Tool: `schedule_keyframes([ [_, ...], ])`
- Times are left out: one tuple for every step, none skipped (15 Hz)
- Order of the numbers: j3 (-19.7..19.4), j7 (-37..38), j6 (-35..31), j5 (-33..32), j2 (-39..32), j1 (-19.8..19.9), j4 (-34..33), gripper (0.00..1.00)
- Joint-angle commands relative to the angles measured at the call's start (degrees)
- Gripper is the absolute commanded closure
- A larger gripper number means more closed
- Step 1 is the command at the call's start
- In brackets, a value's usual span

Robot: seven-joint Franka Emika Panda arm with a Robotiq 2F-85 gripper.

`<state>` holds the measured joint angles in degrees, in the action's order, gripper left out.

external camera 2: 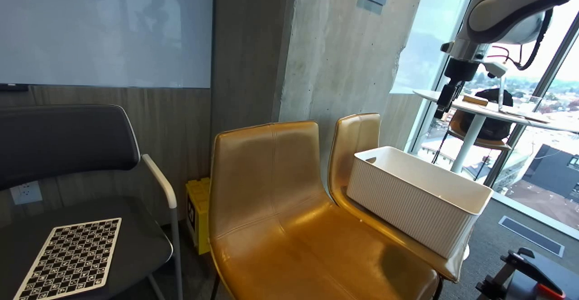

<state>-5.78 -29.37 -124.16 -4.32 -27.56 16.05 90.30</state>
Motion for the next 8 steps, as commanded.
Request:
schedule_keyframes([
  [1.3,-3.4,-4.9,1.1,2.9,1.2,9.6,0.0],
  [1.5,-4.4,-6.9,1.2,3.5,1.4,12.3,0.0],
  [1.6,-5.1,-9.0,1.2,4.2,1.4,14.9,0.0],
  [1.7,-5.8,-11.2,1.4,5.0,1.6,17.5,0.0],
  [1.8,-6.4,-13.7,2.0,6.3,2.0,20.5,0.0],
  [0.7,-3.7,-9.6,0.2,1.5,0.5,13.4,0.0],
  [0.6,-3.8,-10.4,0.1,1.8,0.5,14.9,0.0],
  [0.6,-3.7,-10.4,0.1,1.7,0.5,14.9,0.0],
])
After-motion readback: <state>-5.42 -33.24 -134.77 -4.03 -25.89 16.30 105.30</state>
